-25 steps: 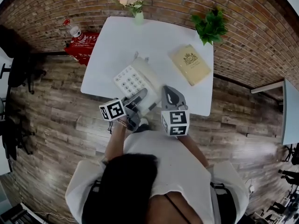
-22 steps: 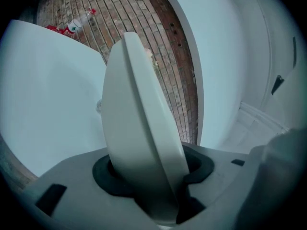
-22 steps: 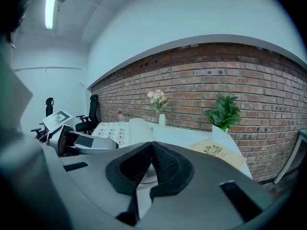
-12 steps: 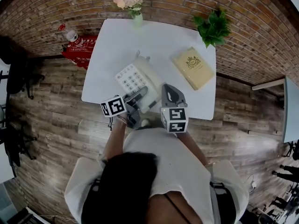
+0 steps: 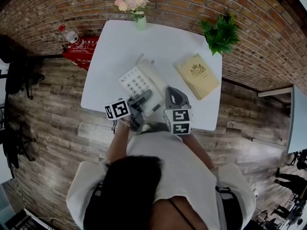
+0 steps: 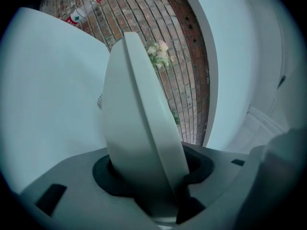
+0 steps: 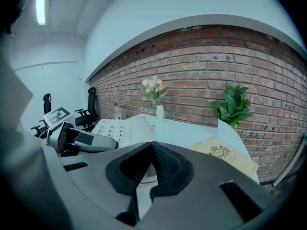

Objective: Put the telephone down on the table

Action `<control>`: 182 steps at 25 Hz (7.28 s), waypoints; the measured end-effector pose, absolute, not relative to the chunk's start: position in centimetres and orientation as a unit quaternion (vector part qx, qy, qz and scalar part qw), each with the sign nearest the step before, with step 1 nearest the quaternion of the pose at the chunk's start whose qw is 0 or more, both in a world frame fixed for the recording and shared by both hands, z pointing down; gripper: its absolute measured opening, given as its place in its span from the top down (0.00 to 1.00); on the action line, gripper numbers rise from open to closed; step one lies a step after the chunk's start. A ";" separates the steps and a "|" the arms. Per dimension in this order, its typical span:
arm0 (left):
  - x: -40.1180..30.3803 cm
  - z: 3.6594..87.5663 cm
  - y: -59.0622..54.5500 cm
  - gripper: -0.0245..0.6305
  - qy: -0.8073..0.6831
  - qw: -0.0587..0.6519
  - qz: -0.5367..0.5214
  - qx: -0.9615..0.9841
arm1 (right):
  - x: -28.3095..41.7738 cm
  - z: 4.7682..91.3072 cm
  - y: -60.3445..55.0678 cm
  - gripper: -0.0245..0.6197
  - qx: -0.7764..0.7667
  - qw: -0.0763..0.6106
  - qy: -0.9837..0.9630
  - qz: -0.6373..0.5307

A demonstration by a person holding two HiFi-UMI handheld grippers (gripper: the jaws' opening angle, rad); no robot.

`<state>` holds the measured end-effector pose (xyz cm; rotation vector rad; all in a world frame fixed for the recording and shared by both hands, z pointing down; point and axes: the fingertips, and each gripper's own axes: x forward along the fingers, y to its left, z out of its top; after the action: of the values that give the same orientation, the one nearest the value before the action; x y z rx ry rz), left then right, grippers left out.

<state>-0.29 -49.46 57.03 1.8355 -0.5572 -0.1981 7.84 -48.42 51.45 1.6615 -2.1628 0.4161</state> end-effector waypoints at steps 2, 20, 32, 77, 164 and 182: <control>0.1 57.5 -49.8 0.57 -0.241 0.574 -0.086 0.778 | 8.1 51.9 -48.8 0.92 0.586 0.197 -0.771 0.150; 3.0 61.7 -48.7 0.57 -0.262 0.579 -0.012 0.772 | 11.3 57.1 -49.4 0.92 0.588 0.221 -0.750 0.205; 3.3 63.1 -48.6 0.57 -0.264 0.626 -0.053 0.732 | 11.2 57.8 -49.2 0.92 0.585 0.219 -0.752 0.210; 0.2 63.3 -48.9 0.37 -0.492 0.538 0.096 0.678 | 11.6 58.5 -50.0 0.92 0.584 0.187 -0.754 0.235; 1.4 46.4 -45.9 0.93 -0.496 0.151 0.075 0.852 | 7.7 46.8 -45.4 0.92 0.559 0.125 -0.812 0.110; 0.0 47.7 -44.5 0.93 -0.513 0.178 0.075 0.836 | 5.8 47.0 -44.1 0.92 0.534 0.145 -0.826 0.106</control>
<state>-0.03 -44.51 47.69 2.3662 -1.4514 0.2134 5.76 -44.10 47.04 1.5376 -2.3807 0.3047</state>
